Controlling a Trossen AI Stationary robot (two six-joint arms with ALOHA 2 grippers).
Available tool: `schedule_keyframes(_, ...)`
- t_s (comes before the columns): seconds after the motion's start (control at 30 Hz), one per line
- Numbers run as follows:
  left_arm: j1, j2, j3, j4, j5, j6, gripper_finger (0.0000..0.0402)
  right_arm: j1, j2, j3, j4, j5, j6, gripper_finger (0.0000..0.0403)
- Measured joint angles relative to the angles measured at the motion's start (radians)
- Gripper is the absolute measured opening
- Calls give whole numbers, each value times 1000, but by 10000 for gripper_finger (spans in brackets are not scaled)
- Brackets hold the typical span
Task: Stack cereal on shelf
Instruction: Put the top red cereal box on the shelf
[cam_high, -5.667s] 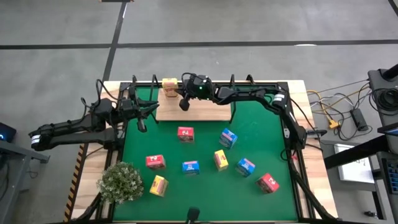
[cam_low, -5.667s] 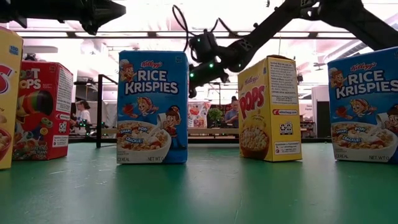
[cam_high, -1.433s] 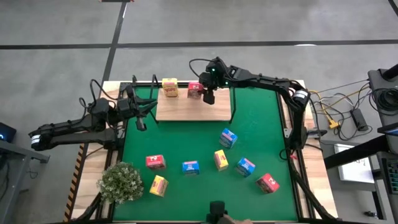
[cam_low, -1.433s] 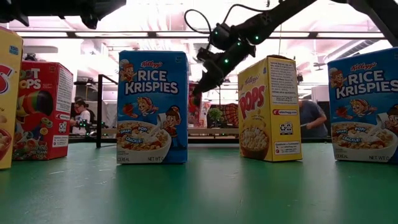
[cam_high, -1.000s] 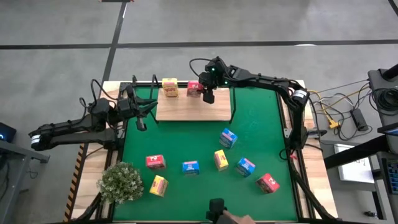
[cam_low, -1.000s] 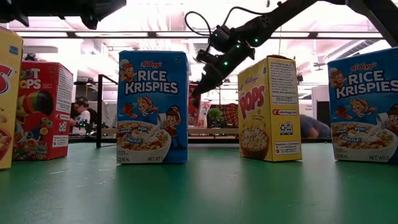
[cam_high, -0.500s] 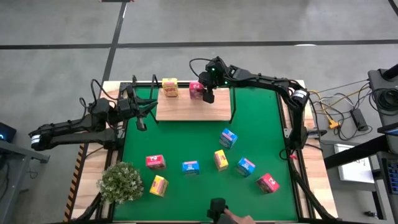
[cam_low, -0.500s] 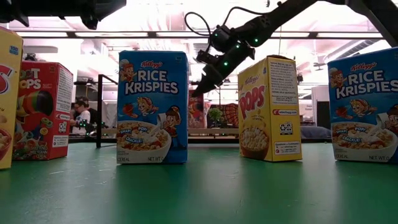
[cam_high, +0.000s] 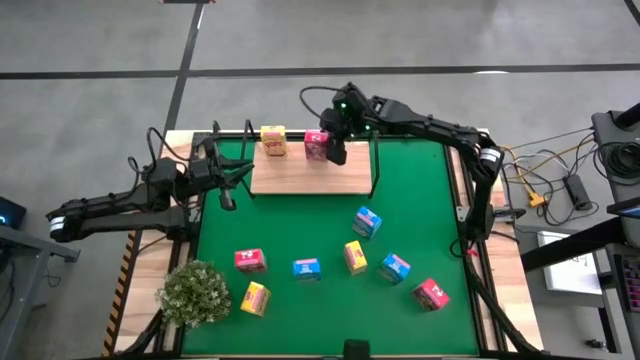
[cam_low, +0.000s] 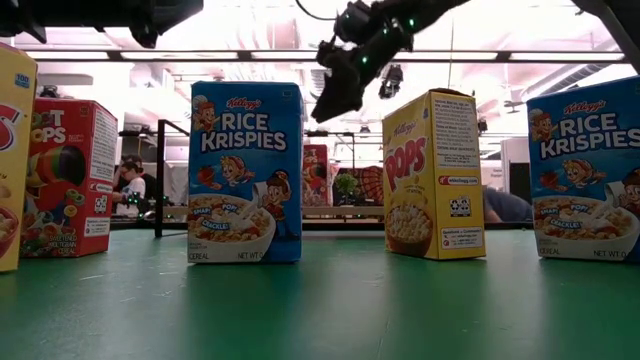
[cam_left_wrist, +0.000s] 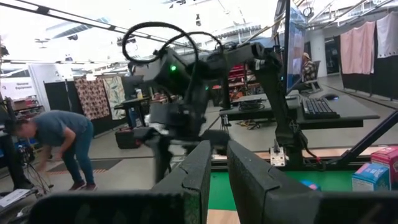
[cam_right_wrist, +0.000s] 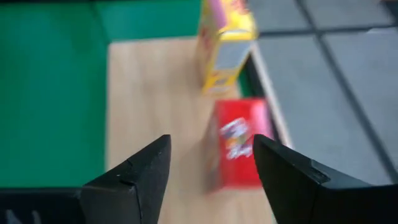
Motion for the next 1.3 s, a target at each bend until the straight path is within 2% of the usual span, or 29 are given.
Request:
schedule_keyframes(0.2, 0, 0, 0, 0, 0, 0, 36, 31, -1, 6, -199, 16, 11, 135)
schedule_keyframes(0.37, 0, 0, 0, 0, 0, 0, 36, 28, 9, -54, -159, 215, 17, 52)
schedule_keyframes(0.47, 0, 0, 0, 0, 0, 0, 36, 18, 18, -80, -87, 259, -7, 16)
schedule_keyframes(0.9, 0, 0, 0, 0, 0, 0, 36, -6, 57, -92, 103, 265, -44, 13)
schedule_keyframes(1.1, 0, 0, 0, -1, 0, 0, 36, -9, 64, -92, 83, 266, -42, 13)
schedule_keyframes(1.3, 0, 0, 0, -5, 0, 0, 36, -4, 44, -60, -20, 233, -6, 13)
